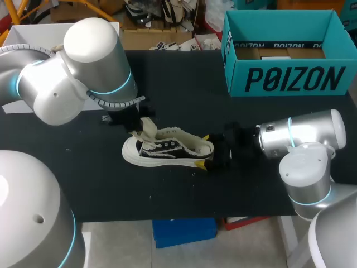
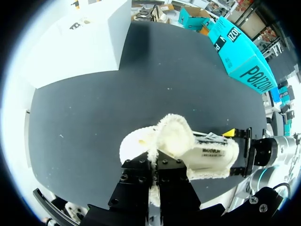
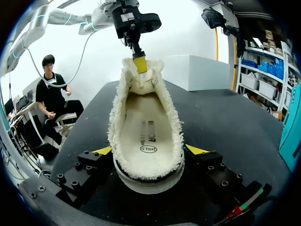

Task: Take the shoe out of the shoebox, open the shoe tongue, remove and reinsert the insole, then place the shoe into the shoebox

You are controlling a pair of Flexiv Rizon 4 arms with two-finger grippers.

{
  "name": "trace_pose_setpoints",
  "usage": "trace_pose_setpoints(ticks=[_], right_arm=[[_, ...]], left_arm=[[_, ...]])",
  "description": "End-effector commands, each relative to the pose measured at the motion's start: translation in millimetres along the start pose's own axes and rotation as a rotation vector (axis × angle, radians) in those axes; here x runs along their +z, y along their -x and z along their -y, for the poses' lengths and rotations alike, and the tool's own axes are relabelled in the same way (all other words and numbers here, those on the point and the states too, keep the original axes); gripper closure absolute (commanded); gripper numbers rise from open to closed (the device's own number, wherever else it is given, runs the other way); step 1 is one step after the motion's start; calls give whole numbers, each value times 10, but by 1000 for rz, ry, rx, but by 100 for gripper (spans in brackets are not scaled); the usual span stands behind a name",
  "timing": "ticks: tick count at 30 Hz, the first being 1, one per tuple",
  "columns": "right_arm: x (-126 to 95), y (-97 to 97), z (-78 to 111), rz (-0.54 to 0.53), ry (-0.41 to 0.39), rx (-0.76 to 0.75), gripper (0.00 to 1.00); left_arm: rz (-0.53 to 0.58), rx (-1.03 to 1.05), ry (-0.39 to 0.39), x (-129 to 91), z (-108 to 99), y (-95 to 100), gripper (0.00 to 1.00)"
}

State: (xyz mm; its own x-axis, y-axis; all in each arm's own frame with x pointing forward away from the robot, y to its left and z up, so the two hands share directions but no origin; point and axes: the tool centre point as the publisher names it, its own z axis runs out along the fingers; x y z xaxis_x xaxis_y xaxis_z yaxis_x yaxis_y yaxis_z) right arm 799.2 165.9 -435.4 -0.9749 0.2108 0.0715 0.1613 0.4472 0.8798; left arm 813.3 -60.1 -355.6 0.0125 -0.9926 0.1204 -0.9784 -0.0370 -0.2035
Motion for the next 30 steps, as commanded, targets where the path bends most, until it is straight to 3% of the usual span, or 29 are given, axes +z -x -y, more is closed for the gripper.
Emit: trace_pose_setpoints(ticks=[1,12,13,14,15,23,30], right_arm=[[12,4,28,1,-3,3,100],[12,4,28,1,-3,3,100],[12,4,28,1,-3,3,100],[12,4,28,1,-3,3,100],[12,4,28,1,-3,3,100],[12,4,28,1,-3,3,100],[12,4,28,1,-3,3,100]], left_arm=[[11,-6,0,111,-2,35,100],[30,13,-3,136,-19,86,98],[27,23,-4,126,-21,84,66],[17,36,-1,108,-24,79,22],[5,48,0,85,-25,73,0],[-128,196,1,-146,25,-22,0],[-285,500,8,-433,82,-176,0]])
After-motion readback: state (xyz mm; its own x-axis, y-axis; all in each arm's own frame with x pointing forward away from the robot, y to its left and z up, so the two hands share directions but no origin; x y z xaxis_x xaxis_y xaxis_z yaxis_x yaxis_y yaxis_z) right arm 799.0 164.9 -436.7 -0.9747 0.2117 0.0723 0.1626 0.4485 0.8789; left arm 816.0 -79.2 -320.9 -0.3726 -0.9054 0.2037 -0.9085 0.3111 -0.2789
